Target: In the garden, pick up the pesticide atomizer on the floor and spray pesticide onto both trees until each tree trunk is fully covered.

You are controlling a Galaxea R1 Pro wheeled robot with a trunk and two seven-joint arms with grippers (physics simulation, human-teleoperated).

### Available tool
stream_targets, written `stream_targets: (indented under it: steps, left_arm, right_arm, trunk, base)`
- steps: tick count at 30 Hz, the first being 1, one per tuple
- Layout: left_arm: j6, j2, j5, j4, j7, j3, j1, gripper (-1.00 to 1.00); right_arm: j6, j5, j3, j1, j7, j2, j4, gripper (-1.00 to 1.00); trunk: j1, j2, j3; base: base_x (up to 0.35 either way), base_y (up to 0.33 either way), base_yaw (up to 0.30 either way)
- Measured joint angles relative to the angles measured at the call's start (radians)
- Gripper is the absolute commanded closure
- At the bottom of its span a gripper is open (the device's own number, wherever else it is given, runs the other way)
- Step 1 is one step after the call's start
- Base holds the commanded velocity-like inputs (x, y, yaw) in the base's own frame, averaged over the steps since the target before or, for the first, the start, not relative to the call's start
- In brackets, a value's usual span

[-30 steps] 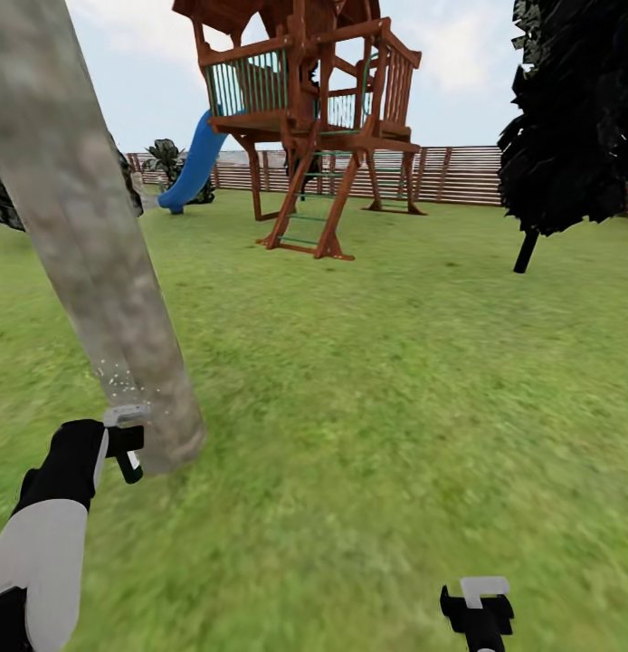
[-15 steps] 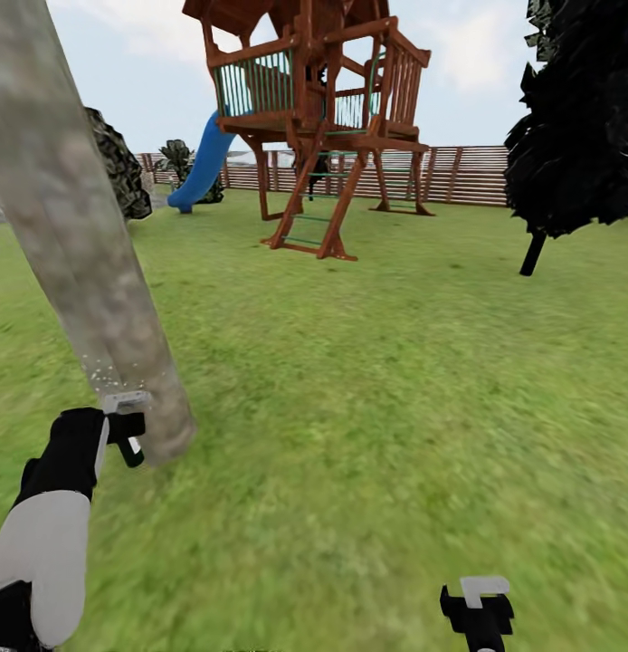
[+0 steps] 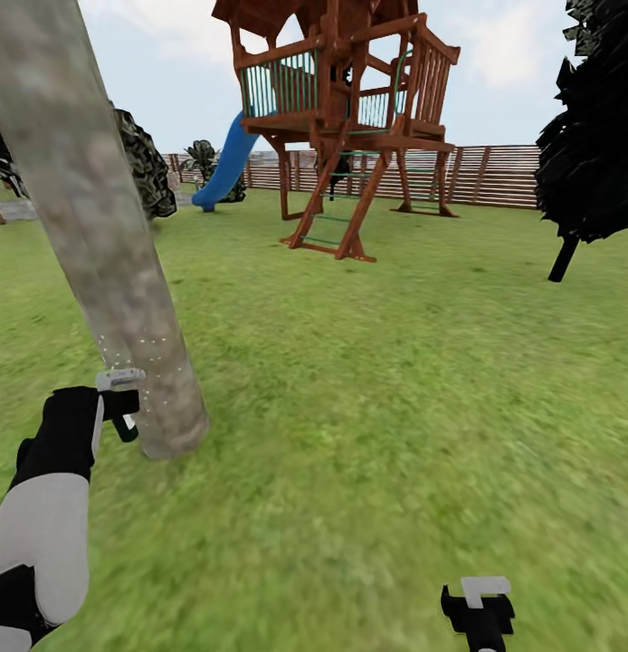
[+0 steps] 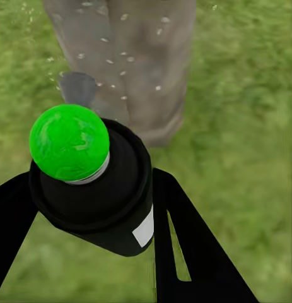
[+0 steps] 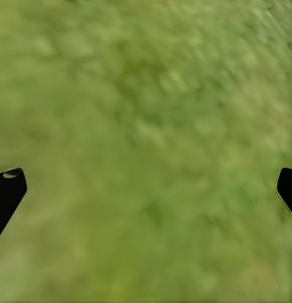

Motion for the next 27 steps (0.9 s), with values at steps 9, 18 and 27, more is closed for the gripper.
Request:
stream_targets:
  steps: [9,18,27]
  left_arm:
    - [0.0,0.003,0.001,0.013,0.042,0.001,0.005,1.0]
    - [0.0,-0.001,0.006,0.015,0.045,0.003,0.017,1.0]
    - [0.0,-0.001,0.006,0.015,0.044,0.003,0.017,1.0]
  right_arm:
    - [0.0,0.0,0.0,0.0,0.0,0.001,0.0,-1.0]
    - [0.0,0.0,0.001,0.0,0.0,0.001,0.0,-1.0]
    - [0.0,0.0,0.001,0.0,0.0,0.001,0.0,-1.0]
  trunk:
    - [0.0,0.0,0.0]
    - [0.0,0.0,0.0]
    - [0.0,0.0,0.0]
  base:
    - [0.115,-0.252,0.063]
    - [0.014,-0.269,0.183]
    - [0.045,-0.271,0.0]
